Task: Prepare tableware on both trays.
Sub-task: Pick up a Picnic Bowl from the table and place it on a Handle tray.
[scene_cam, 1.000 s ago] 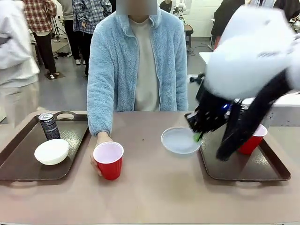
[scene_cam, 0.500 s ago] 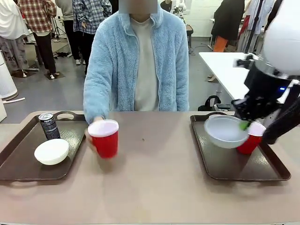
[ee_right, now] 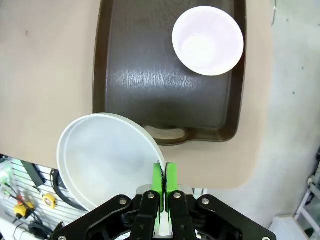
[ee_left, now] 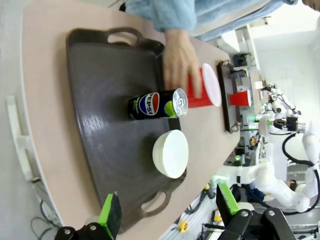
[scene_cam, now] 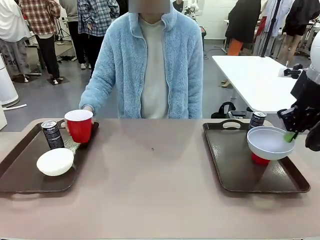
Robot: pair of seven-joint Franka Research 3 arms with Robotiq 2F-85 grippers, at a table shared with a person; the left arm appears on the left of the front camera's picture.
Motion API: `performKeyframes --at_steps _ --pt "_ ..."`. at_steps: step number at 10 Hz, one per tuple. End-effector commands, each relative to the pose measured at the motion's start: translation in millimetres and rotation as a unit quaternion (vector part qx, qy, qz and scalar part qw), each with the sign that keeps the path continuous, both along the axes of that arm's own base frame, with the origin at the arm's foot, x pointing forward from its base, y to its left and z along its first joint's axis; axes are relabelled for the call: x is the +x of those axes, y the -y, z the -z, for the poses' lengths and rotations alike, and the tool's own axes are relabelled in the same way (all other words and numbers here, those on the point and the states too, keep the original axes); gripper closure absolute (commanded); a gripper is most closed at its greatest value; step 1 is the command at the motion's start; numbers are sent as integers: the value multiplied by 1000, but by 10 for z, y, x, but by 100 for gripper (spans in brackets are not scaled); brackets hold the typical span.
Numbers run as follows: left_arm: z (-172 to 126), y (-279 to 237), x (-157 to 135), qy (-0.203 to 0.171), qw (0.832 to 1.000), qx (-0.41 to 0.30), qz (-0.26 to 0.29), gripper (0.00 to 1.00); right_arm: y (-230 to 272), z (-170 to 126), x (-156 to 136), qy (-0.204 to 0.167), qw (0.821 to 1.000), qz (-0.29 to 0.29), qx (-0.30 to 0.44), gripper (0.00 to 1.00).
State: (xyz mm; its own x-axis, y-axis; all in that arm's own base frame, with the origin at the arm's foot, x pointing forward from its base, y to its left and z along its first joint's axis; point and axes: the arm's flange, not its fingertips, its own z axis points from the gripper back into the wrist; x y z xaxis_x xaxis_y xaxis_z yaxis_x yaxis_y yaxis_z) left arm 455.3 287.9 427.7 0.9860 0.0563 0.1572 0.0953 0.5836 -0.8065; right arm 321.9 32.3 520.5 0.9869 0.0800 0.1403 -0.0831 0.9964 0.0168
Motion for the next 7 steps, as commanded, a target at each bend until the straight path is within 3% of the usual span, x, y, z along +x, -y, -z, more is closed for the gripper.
performKeyframes --at_steps 1,4,7 --pt "-33 19 -21 -5 1000 8 -5 0 -95 4 -9 0 1000 2 2 100" --pt "-33 19 -21 -5 1000 8 -5 0 -54 1 -5 0 1000 -5 -4 96" --pt "-33 19 -21 -5 1000 8 -5 0 -236 604 245 11 999 -42 16 96"
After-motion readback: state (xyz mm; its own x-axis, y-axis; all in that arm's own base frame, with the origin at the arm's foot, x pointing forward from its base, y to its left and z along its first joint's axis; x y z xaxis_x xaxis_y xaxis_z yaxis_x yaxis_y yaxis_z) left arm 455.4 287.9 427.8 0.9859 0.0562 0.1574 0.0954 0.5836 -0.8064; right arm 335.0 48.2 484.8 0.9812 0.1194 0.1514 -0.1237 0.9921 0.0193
